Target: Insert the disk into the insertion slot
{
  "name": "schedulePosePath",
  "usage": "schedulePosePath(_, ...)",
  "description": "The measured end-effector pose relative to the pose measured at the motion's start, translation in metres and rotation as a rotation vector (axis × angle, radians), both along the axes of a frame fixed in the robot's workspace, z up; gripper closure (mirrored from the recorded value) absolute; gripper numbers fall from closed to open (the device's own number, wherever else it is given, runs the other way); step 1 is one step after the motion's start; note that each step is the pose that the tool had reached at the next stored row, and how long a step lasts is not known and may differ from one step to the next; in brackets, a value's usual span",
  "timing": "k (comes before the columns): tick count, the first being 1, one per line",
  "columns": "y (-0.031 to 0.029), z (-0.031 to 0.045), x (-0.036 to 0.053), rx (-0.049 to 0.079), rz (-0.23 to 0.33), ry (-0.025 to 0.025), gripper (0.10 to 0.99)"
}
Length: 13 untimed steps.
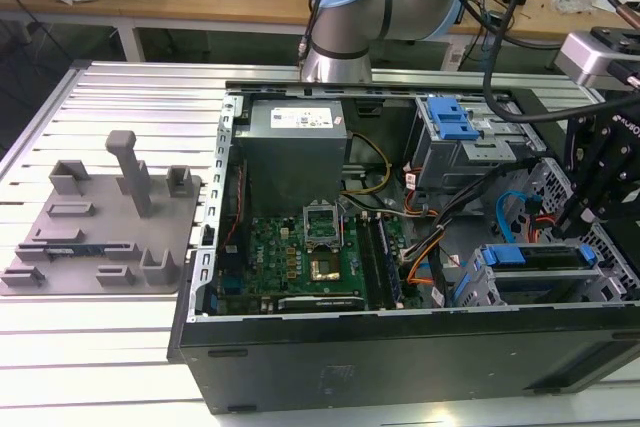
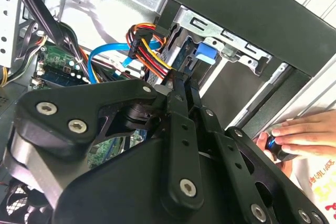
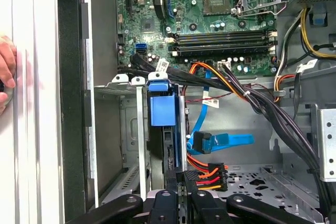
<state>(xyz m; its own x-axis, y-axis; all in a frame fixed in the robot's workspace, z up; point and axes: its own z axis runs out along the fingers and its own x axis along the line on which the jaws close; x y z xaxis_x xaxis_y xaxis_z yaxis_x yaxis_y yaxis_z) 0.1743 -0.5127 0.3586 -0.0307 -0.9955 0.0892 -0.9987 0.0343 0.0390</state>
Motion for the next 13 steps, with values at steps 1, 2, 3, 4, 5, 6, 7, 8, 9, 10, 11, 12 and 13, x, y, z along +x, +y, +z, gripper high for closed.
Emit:
schedulePosePath(1,-0.0002,-0.0003,0.0,0.0,0.0,-0.0001,0.922)
schedulePosePath(2,-0.0003,-0.0006,0.0,0.0,0.0,-0.0001,0.922)
schedulePosePath(3,-0.0004,-0.0008,0.0,0.0,0.0,0.0,0.922)
schedulePosePath(4,-0.0006,-0.001,0.0,0.0,0.0,0.0,0.922)
schedulePosePath(5,-0.0007,-0.0011,0.0,0.0,0.0,0.0,0.922)
schedulePosePath(6,-0.0008,-0.0013,0.0,0.0,0.0,-0.0001,0.922)
schedulePosePath(7,-0.0009,-0.0014,0.0,0.0,0.0,-0.0001,0.922)
schedulePosePath(8,-0.001,-0.0015,0.0,0.0,0.0,-0.0001,0.922)
schedulePosePath(9,-0.0011,-0.0017,0.0,0.0,0.0,-0.0001,0.922)
schedulePosePath(10,-0.0013,-0.0019,0.0,0.0,0.0,-0.0001,0.922)
schedulePosePath(11,-0.0014,-0.0021,0.0,0.0,0.0,0.0,0.922)
schedulePosePath(12,-0.0015,-0.0023,0.0,0.0,0.0,0.0,0.922)
schedulePosePath(13,-0.0016,-0.0026,0.0,0.0,0.0,0.0,0.922)
